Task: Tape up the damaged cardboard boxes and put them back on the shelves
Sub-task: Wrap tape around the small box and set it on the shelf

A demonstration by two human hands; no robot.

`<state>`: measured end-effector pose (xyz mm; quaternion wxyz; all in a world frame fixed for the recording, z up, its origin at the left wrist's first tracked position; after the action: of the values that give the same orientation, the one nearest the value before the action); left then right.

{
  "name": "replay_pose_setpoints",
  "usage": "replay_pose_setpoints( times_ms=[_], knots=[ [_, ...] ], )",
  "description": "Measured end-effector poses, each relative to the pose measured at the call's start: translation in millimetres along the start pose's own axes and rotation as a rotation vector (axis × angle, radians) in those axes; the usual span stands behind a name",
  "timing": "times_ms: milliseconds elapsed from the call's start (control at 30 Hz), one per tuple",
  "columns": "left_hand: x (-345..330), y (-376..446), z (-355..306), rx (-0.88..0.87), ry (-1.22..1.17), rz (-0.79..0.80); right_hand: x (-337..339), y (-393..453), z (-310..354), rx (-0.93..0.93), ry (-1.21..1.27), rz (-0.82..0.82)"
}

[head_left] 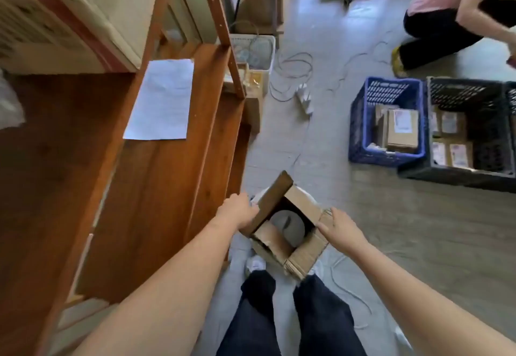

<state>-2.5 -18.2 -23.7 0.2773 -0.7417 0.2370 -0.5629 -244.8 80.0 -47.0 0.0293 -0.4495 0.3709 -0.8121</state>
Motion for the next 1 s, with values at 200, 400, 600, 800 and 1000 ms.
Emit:
replay_pose_setpoints(
  times_ms=[200, 400, 600, 800, 1000],
  knots=[
    [-54.7, 51.2, -4.6, -0.001, -0.027, 0.016, -83.6, 20.1, -38.7, -0.527, 0.332, -0.051],
    [-95.9, 97.6, -0.3, -0.049, -0.186, -0.013, -150.7, 46.3, -66.1, -0.731, 0.822, -0.174],
    [-122.8, 117.6, 10.1, 0.215, -0.504, 0.082, -171.6, 57.4, -71.8, -0.783, 1.406, -0.097],
    [-149.6, 121.9, 17.9, 0.28, -0.784, 0.535, -184.8, 64.1, -72.4, -0.826, 1.952, 0.068],
    [-168.8, 129.8, 21.6, 0.228, -0.751, 0.589, -177.8, 79.8, -45.8, -0.627, 1.661, 0.027]
  ],
)
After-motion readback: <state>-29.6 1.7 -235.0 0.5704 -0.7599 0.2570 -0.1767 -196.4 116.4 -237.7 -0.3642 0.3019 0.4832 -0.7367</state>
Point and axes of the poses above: each hand's wrist, its own y-axis towards the middle knuckle, its own x-axis out of the back of the hand, z = x × y, the point moved 3 cm from there along y, towards the middle knuckle, and after that the axes turned 10 degrees about -z, right-handed, at the moved point
